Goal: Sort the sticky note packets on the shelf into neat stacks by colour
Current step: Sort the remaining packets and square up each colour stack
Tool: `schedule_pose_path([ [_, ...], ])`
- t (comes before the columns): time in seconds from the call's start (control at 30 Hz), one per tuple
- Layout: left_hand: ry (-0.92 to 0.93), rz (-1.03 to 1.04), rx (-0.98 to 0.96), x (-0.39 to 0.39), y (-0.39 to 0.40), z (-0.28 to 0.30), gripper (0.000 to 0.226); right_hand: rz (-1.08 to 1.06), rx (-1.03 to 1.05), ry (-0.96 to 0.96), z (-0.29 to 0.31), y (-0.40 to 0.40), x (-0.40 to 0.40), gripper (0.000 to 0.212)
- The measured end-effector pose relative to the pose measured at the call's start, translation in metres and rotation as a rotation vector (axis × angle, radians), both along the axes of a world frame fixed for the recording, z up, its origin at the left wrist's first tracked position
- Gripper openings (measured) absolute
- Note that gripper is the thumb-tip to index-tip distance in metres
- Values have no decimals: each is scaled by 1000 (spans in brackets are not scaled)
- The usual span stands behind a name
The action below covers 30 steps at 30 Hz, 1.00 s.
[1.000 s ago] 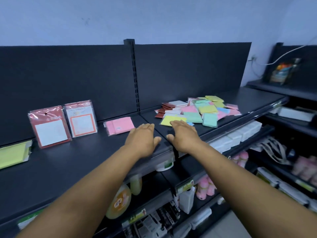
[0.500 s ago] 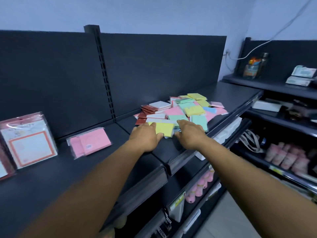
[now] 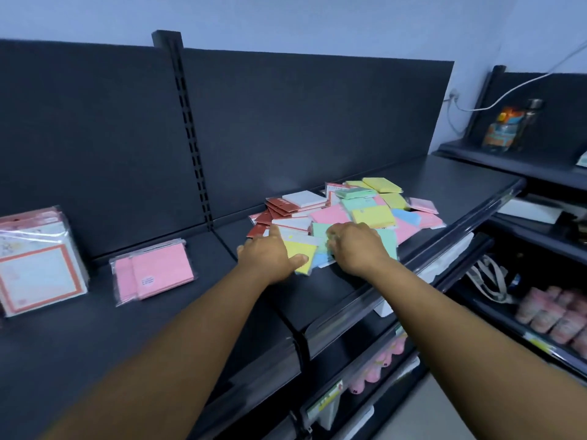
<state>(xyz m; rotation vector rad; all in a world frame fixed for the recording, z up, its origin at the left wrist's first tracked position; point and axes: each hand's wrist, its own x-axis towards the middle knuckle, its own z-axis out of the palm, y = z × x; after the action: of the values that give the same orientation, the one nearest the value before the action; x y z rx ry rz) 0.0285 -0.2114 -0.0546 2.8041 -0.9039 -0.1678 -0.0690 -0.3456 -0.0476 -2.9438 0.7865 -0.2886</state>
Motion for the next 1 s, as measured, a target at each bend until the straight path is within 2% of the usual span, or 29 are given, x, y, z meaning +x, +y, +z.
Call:
schedule_pose_path([
  [0.1,24,106,-50,-2,2,5,106,-45,33,170,0,-8,13,52],
  [0.27,31,211,-133,-4,2,8,103,-21,98,312,8,-26,22,83],
  [0.33,35,237,-183,-6,2,9,97,15,103,299,12,-32,20,87],
  [0.43,43,254,-266,-7,5,10,90,47,150,152,15,-33,17,87],
  [0.5,36,274,-294,-10,8,10,80,94,224,44,17,-35,14,77],
  [0.57,25,299,-317,-13,13,10,66,140,288,-81,21,-38,13,58],
  [0.77,38,401,-493,-25,37,9,34,166,376,-283,27,-34,8,41],
  [0.87,44,425,-574,-34,52,12,25,153,459,-394,29,-24,8,26],
  [1.0,11,489,-652,-47,81,17,21,273,553,-521,30,-2,11,17],
])
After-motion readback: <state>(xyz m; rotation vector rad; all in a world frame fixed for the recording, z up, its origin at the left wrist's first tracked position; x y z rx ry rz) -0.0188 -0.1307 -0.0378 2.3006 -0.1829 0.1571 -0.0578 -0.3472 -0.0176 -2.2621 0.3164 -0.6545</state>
